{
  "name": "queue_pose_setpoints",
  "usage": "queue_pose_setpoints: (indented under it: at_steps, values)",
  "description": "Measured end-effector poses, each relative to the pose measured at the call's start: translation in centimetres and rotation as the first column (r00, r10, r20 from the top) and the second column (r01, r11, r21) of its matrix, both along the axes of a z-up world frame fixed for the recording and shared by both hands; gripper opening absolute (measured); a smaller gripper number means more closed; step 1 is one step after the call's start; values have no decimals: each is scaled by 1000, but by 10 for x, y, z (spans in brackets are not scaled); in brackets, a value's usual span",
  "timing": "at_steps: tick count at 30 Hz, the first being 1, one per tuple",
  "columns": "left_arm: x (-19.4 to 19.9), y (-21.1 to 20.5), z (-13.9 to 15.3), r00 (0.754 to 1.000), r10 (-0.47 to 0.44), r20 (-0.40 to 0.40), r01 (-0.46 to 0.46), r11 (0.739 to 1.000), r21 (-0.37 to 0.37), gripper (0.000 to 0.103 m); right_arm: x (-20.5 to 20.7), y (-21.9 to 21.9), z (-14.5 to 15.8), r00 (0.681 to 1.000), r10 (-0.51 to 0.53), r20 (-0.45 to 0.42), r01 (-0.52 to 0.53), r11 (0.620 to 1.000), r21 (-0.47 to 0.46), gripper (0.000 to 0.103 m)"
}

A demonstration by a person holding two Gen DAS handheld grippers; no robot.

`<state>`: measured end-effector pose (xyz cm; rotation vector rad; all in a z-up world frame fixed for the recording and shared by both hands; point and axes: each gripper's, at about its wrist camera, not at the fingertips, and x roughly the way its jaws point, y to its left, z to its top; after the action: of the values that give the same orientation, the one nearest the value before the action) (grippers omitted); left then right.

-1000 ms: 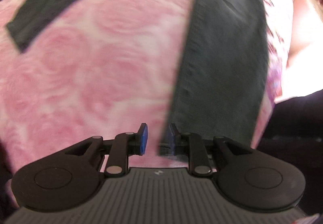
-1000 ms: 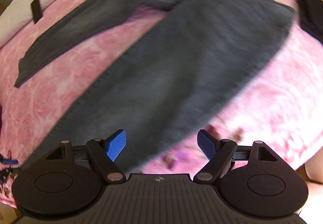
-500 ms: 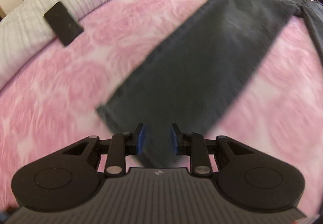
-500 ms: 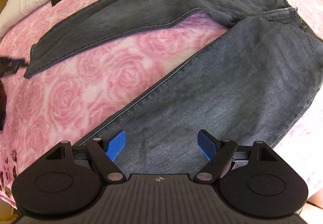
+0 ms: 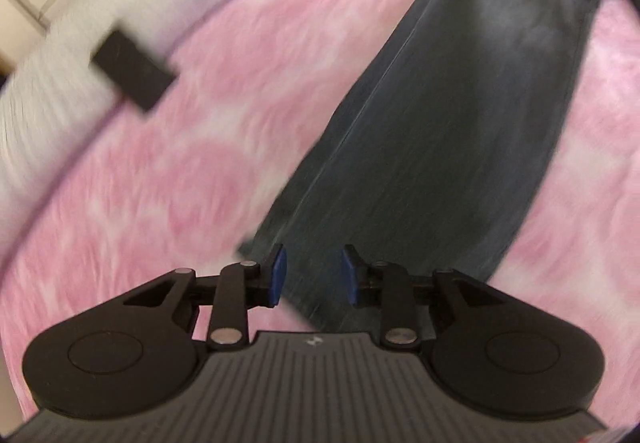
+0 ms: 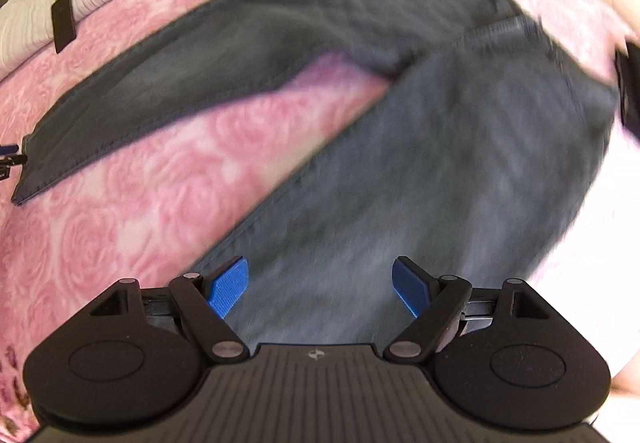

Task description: Fold clothes

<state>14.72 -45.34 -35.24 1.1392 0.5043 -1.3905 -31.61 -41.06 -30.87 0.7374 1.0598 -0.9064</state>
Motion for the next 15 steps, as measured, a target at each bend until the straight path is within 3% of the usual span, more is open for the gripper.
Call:
queue_pose_setpoints:
  at_steps: [3,5,7,9,13,15]
  values:
    - [-41,-3,11,991,-129,26,130,991,-42,29,16,-28,3,992,115,-55,-120,989,-86,82]
    - [-75,-2,4,965,-261,31,262,964,-36,33,30,-48,1,973,207,-100,-219,967,-134,81]
    - [-99,-4,-6,944,-329,32,330,944,-11,36,41,-68,-2,950,284,-129,-303,938,-171,81]
    - [-107,-11,-17,948,-318,6,318,948,24,36,50,-96,-5,944,315,-98,-328,925,-190,80]
    - [-97,-21,-29,979,-203,-5,203,976,75,36,64,-161,-25,966,255,50,-242,952,-190,75]
    - [-90,-23,-28,989,-151,6,150,985,88,35,68,-187,-41,970,226,92,-208,963,-172,67]
